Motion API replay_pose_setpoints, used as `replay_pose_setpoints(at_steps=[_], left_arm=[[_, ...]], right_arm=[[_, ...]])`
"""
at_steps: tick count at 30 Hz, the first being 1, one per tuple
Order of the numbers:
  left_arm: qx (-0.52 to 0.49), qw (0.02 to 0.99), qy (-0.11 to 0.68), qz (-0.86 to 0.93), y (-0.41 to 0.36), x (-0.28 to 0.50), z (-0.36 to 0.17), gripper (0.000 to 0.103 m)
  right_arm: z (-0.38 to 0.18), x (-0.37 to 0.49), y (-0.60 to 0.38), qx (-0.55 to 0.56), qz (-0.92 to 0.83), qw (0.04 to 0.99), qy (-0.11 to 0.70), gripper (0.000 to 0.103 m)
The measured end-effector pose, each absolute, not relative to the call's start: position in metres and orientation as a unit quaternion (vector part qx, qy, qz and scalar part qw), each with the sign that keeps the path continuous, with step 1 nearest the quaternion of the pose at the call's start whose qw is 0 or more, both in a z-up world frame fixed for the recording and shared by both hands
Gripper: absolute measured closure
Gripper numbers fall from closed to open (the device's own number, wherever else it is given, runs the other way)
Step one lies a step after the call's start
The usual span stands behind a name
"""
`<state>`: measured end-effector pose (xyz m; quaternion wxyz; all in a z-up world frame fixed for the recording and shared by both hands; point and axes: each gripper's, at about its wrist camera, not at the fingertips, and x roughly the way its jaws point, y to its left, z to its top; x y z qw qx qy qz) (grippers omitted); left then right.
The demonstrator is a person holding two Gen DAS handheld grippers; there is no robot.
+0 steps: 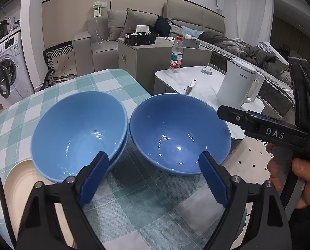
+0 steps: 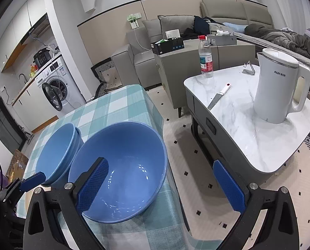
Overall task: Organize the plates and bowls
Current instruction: 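Close the left gripper on the blue bowl rim while the right gripper closes too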
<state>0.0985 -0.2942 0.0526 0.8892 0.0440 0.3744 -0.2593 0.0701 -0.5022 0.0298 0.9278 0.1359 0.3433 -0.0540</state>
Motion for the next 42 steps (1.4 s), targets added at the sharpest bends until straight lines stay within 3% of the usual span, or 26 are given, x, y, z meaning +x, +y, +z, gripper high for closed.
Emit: replay_pose_setpoints(at_steps=[8, 11, 18, 26, 33, 38, 42], left_arm=[[0.044, 0.885, 0.38, -0.264, -0.302, 0.101, 0.049, 0.016], [0.043, 0.881, 0.388, -0.266, -0.305, 0.104, 0.045, 0.031], [0.027, 0.871, 0.414, -0.264, -0.307, 0.11, 0.034, 0.041], [0.012, 0.865, 0.427, -0.264, -0.306, 0.118, 0.025, 0.054], [0.011, 0.865, 0.425, -0.267, -0.308, 0.117, 0.023, 0.066], [0.016, 0.868, 0.421, -0.262, -0.308, 0.118, 0.023, 0.073], [0.022, 0.869, 0.418, -0.262, -0.309, 0.118, 0.024, 0.073]], right_arm=[[0.021, 0.074, -0.507, 0.138, -0.06, 0.924, 0.351, 0.001], [0.016, 0.077, -0.509, 0.138, -0.064, 0.923, 0.355, 0.001], [0.005, 0.083, -0.51, 0.141, -0.059, 0.917, 0.367, 0.005], [-0.002, 0.088, -0.507, 0.136, -0.049, 0.915, 0.377, 0.035], [-0.007, 0.09, -0.504, 0.127, -0.042, 0.913, 0.385, 0.049], [-0.011, 0.093, -0.5, 0.12, -0.036, 0.911, 0.393, 0.071], [-0.012, 0.094, -0.497, 0.116, -0.025, 0.911, 0.394, 0.076]])
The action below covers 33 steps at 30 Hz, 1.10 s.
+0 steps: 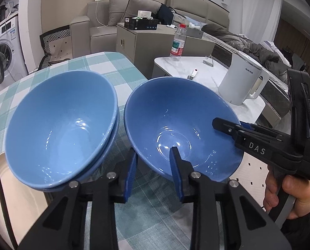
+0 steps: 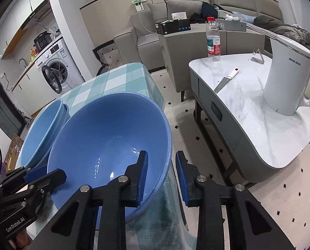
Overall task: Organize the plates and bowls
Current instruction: 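Close the left gripper on the blue bowl rim while the right gripper closes too, then lift the blue bowl with both grippers and carry it over the bowl stack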
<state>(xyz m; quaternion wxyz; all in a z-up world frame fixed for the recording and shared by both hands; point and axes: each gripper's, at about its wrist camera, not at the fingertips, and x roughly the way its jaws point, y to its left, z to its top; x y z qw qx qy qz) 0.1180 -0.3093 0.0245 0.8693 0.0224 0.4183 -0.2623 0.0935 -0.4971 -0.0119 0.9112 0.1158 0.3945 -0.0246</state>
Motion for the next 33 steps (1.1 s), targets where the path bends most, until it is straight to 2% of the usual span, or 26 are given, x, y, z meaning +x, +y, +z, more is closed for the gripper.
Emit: replay_pose_setpoints(at_steps=[20, 33], left_arm=[[0.039, 0.871, 0.414, -0.26, -0.314, 0.116, 0.026, 0.073], [0.036, 0.885, 0.386, -0.256, -0.308, 0.109, 0.047, 0.073]], right_arm=[[-0.004, 0.092, -0.49, 0.101, -0.02, 0.917, 0.386, 0.076], [0.02, 0.078, -0.483, 0.091, -0.019, 0.93, 0.355, 0.076]])
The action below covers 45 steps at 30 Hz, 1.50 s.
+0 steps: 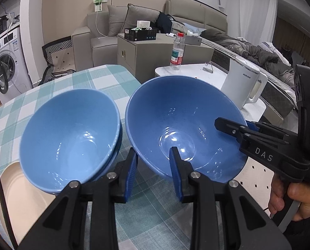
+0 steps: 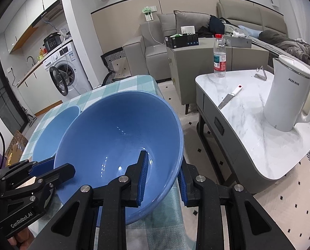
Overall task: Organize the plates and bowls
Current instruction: 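Lift the blue bowl with both grippers and carry it over the bowl stack, then lower the held blue bowl into the stacked blue bowls with both grippers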
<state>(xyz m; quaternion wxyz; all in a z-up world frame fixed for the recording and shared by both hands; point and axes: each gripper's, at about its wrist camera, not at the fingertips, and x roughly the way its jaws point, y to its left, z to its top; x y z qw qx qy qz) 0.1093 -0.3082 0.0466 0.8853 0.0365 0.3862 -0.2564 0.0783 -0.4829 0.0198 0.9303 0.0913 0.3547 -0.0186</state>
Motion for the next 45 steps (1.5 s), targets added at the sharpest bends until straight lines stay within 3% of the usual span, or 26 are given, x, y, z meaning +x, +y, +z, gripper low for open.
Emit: replay_pose_setpoints(at_steps=[45], left_arm=[[0.033, 0.932, 0.299, -0.204, -0.26, 0.091, 0.12, 0.073]], right_arm=[[0.093, 0.044, -0.428, 0.108, 0.021, 0.965, 0.239, 0.075]])
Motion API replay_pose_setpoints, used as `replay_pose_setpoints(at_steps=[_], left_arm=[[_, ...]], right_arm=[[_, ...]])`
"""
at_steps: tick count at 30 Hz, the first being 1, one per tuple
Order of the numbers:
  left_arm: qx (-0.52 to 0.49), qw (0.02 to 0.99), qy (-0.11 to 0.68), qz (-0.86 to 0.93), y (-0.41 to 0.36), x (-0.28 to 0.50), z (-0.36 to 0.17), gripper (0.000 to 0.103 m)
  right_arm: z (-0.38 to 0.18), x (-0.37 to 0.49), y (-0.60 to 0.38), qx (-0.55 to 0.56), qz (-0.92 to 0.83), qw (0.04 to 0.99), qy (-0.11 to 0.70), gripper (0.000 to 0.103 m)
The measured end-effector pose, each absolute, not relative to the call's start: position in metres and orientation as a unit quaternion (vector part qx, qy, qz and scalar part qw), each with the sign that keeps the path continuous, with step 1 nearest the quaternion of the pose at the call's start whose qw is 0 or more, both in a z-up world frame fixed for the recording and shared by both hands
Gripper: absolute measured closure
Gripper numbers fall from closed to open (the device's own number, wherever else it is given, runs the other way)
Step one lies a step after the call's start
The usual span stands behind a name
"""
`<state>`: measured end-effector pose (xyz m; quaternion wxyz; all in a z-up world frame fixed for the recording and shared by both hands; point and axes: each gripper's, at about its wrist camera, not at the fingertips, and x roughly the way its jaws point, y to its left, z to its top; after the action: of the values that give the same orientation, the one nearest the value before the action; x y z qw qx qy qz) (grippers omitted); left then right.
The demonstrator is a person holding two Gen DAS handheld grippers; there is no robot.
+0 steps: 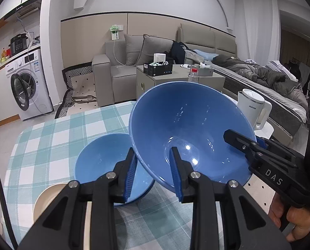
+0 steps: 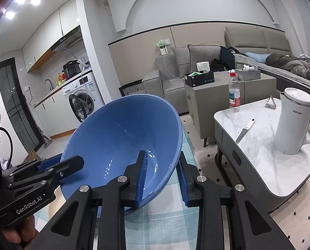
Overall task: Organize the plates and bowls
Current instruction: 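Lower the held blue bowl into the stacked blue bowls with both grippers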
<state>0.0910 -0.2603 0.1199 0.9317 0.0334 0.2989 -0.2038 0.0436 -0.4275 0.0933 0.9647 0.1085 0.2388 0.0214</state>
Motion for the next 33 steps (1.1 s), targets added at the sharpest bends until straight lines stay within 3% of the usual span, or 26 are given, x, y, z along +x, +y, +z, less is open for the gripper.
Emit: replay_pose_setpoints(at_steps=[33], left_arm=[[-0.022, 0.937, 0.316, -0.145, -0.184, 0.119, 0.092, 0.073]], right_arm=[[0.066, 0.09, -0.337, 0.053, 0.076, 0.957, 0.276, 0.075]])
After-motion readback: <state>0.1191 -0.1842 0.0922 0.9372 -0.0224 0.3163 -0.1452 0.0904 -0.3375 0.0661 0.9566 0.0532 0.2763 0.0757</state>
